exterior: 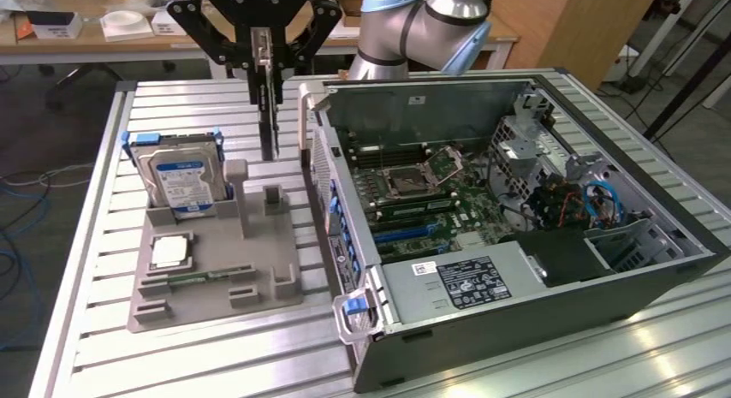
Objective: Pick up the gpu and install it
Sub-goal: 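Pick up the gpu and move the gpu toward the slot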
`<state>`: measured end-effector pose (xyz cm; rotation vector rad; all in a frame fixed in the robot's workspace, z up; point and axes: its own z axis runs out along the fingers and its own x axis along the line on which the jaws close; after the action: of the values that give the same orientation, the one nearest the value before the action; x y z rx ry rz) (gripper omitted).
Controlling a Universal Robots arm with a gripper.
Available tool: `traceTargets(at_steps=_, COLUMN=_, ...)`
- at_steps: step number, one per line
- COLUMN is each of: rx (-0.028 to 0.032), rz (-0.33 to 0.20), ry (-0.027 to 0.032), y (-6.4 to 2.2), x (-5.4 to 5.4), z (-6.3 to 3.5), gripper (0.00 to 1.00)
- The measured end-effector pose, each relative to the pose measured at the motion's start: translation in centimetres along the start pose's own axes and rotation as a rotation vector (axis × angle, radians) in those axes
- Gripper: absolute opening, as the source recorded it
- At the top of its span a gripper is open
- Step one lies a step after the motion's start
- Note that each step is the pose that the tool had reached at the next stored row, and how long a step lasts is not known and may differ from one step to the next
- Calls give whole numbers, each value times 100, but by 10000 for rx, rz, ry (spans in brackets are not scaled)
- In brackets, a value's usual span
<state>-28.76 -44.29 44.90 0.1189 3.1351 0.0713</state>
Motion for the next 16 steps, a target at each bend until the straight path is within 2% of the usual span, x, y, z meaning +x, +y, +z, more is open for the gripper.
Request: traceTargets(at_steps=16, rx=0, rz=0, ry=0, y=0, x=0, z=0, gripper=26)
